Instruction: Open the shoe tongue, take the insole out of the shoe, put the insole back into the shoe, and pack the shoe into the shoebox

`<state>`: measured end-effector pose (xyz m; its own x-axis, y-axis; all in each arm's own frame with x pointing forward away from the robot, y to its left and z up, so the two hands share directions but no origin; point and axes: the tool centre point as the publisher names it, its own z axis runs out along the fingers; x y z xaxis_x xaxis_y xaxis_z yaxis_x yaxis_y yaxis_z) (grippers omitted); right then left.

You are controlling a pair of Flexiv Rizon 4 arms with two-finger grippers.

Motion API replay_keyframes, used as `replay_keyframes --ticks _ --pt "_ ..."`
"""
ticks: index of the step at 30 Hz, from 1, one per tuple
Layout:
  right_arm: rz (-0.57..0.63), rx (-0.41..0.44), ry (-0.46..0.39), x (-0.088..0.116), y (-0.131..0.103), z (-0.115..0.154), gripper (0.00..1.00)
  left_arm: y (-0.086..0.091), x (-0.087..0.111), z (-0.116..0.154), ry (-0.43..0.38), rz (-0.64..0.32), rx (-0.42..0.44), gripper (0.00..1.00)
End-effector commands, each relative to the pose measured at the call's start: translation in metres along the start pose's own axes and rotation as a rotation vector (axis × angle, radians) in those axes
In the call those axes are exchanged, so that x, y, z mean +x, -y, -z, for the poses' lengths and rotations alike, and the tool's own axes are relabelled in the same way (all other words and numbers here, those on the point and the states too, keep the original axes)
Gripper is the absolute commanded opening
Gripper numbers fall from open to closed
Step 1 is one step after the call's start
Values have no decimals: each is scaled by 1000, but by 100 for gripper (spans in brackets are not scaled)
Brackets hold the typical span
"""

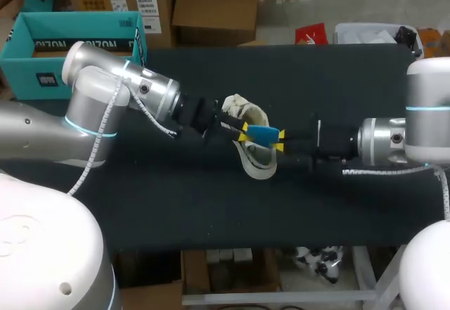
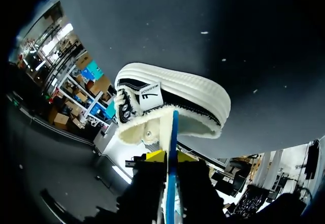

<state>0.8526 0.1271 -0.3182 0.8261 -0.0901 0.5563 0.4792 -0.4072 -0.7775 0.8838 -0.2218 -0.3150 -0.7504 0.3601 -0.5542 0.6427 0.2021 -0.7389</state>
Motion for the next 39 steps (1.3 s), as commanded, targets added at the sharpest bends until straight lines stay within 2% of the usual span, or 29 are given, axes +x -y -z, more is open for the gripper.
replay_keyframes --ticks 1,13,29,39 --pt "1 -25 6 3 0 -10 0 -4 -1 -2 -1 1 0 0" --pt "54 -105 -5 1 -8 -20 0 -19 -8 -4 -22 9 -15 0" --pt "90 -58 27 14 -33 -31 0 -23 -3 -9 -53 11 -26 0" --pt "81 -72 43 11 -41 -35 0 -34 -3 -7 -22 52 -29 0"
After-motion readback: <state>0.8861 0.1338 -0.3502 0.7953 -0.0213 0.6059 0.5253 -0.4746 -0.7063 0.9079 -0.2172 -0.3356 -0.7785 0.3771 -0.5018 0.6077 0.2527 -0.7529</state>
